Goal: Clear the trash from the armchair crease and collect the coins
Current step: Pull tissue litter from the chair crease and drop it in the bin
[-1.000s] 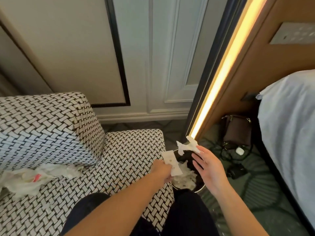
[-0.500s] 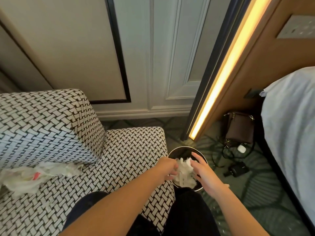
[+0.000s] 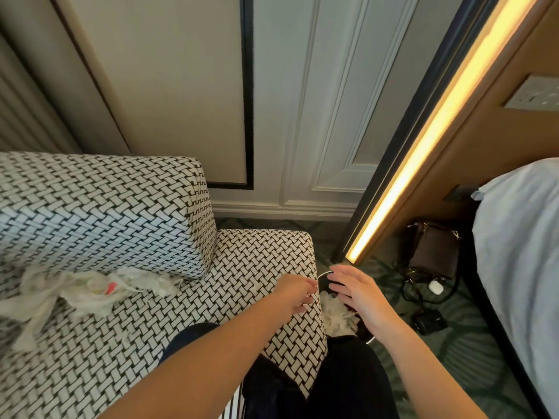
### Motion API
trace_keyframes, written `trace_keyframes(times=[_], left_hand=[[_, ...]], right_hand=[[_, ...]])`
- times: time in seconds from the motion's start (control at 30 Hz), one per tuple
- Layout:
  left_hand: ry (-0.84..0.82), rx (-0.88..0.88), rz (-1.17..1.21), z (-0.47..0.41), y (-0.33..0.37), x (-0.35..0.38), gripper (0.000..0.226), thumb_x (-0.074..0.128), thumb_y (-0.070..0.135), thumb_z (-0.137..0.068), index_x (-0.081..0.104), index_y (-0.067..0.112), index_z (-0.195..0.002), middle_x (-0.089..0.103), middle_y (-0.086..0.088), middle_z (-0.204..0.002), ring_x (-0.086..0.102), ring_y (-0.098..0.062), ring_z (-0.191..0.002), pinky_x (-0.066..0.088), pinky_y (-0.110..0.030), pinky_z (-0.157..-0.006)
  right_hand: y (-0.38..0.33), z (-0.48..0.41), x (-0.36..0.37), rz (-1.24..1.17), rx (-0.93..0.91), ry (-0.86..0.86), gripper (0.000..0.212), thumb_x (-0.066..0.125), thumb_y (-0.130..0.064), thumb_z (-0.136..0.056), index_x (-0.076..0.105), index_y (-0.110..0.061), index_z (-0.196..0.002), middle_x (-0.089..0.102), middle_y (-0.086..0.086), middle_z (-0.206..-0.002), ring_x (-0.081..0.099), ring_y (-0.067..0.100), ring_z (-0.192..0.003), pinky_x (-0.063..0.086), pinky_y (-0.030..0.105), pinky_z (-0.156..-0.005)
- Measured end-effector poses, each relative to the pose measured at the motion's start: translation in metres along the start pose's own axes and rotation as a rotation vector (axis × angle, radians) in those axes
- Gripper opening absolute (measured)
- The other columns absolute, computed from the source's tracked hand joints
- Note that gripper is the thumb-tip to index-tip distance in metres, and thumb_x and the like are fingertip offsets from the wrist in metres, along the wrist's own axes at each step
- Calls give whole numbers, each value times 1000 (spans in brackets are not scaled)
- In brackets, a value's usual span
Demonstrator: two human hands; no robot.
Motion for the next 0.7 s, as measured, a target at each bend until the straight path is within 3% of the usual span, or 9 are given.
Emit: trace_keyframes(times=[0.1,0.23,0.4,0.6,0.7], left_hand=[[-24,69,13,13,3,-22,24,53,6,-90,65,15,-109,64,-2,-111,59,-13,-92,49,-25,-77],[14,162,45,29,-3,-70,22,54,14,-91,63,18,-110,65,2,-105,61,-12,-94,51,-26,-82],[104,233,110,46,-18,-148,18,56,13,-90,66,18,-103,68,1,-104,62,-13,-90,51,-28,-83],[266,271,187,64,-56,-257,15,57,10,-89,67,15,-99,69,-1,-100,60,-13,-81,48,-24,-72],[345,246,236,72,-81,-300,16,58,8,-88,67,12,-100,66,7,-91,60,-14,-78,48,-25,-70]], right_hand=[[-22,11,28,35,-82,-63,17,54,-28,-93,60,-30,-109,61,-3,-121,58,12,-109,43,34,-102],[-45,27,80,77,-170,-159,14,57,-30,-91,63,-36,-102,61,-7,-119,59,9,-109,45,25,-91],[-62,49,150,156,-220,-270,13,57,-32,-90,62,-36,-102,66,-10,-112,61,7,-105,47,29,-96],[-61,71,248,251,-237,-425,16,54,-29,-93,63,-31,-106,66,-10,-109,62,5,-102,47,28,-95],[-51,78,287,283,-236,-456,21,54,-27,-93,63,-25,-112,66,-7,-109,61,8,-103,46,30,-96]])
Point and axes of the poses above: each hand's wrist, its own z-axis away from the middle knuckle, its own x-axis out of the palm, y = z × x, the point moved 9 cm from there along -z, towards the middle knuckle
